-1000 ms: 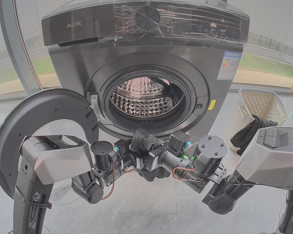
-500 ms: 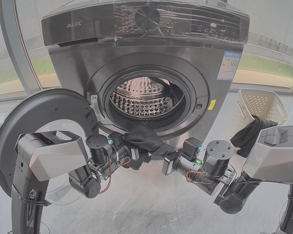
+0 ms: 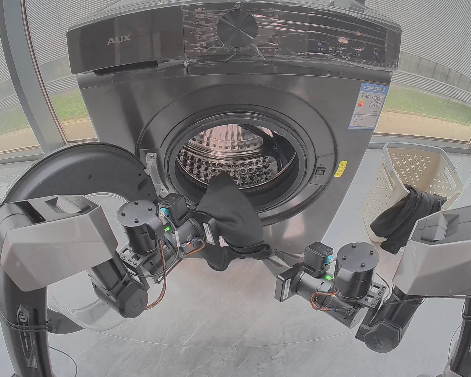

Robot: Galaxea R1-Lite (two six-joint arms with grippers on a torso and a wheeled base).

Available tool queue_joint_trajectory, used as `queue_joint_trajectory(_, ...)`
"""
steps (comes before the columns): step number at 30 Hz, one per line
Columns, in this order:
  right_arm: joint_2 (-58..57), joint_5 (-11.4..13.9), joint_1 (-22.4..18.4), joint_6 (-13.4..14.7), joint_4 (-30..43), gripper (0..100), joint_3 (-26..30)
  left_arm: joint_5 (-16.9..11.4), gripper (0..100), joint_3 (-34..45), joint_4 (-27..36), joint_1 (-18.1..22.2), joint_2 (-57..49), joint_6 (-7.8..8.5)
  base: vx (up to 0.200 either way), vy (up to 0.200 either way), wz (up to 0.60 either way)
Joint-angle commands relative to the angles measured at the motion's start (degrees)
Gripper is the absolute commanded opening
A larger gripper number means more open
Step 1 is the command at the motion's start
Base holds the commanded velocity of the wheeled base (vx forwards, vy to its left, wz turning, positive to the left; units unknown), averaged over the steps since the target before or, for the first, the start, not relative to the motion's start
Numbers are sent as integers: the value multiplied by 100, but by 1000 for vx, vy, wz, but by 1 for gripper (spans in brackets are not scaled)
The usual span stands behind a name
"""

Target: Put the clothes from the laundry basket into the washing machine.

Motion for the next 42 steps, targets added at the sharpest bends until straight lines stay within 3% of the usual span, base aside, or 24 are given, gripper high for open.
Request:
queue_joint_trajectory(1,15,-3,53,72,16,100,150,-25,0,127,-10,-50,-437,1,0,0,0)
queue_joint_trajectory(7,-55,-3,-27,63,-2,100,1187,-78,0,628,-1,-85,-1070,10,0,0,0)
queue_joint_trajectory(9,-196,-3,-53,72,-10,100,1556,-131,0,1146,-10,-94,-1492,45,0,0,0)
queue_joint_trajectory(13,-679,-47,-220,63,16,100,1696,-306,0,1972,-10,-111,-2230,28,0,0,0)
queue_joint_trajectory(15,-934,-249,-387,55,60,100,1714,-429,0,2342,-1,-111,-2643,-8,0,0,0)
queue_joint_trajectory(18,-1303,-320,-651,46,148,100,1837,-561,0,2605,26,-111,-3074,-210,0,0,0)
queue_joint_trajectory(23,-1989,-355,-853,90,148,100,2206,-553,0,2825,8,-138,-3136,-236,0,0,0)
queue_joint_trajectory(28,-2235,-355,-1275,46,157,100,2285,-535,0,3036,-1,-138,-3127,-210,0,0,0)
queue_joint_trajectory(31,-2314,-276,-1749,-51,157,100,2303,-535,0,3168,-1,-208,-3136,-139,0,0,0)
queue_joint_trajectory(33,-2279,-179,-1943,-112,148,100,2285,-491,0,3177,-1,-278,-3057,36,0,0,0)
queue_joint_trajectory(36,-2235,-38,-1995,-121,113,100,2303,-429,0,3212,-10,-287,-2872,168,0,0,0)
queue_joint_trajectory(42,-2235,-30,-1960,-121,104,100,2268,-122,0,3203,-10,-287,-2573,177,0,0,0)
